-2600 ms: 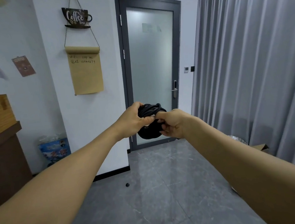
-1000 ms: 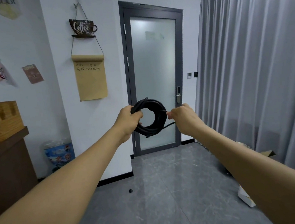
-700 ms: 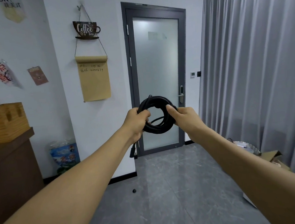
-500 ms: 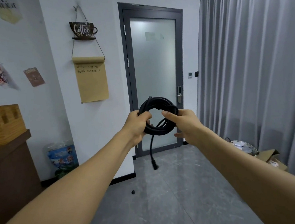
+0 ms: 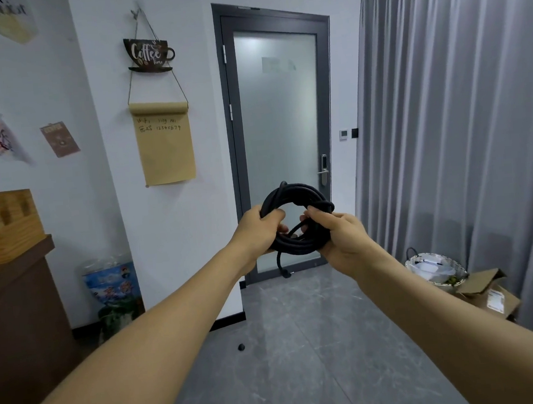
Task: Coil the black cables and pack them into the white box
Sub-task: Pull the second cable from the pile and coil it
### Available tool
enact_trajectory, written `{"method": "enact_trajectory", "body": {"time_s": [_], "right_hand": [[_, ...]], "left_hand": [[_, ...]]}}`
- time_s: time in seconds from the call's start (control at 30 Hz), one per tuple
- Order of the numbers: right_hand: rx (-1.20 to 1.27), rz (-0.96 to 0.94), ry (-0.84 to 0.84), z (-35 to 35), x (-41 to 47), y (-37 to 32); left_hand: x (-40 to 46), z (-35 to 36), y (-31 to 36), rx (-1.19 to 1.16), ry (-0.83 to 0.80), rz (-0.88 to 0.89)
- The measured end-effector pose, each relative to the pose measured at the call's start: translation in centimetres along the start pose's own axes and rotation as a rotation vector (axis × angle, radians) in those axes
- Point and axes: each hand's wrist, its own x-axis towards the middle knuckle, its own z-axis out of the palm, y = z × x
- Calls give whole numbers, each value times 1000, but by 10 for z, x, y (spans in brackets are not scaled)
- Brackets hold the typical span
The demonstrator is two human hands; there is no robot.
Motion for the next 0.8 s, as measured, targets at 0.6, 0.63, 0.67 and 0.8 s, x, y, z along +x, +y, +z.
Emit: {"method": "enact_trajectory", "body": {"time_s": [0.6, 0.63, 0.67, 0.8], "right_hand": [[-1469, -1016, 98, 22, -8, -14], [-1536, -951, 34, 26, -5, -12], [-1612, -876, -32, 28, -2, -8], [-1827, -785, -172, 36, 3, -2]], "left_hand": [[15, -10, -6, 147, 222, 64], [14, -9, -6, 170, 217, 72], [14, -8, -5, 184, 219, 83], [14, -11, 1, 222, 231, 125]]}}
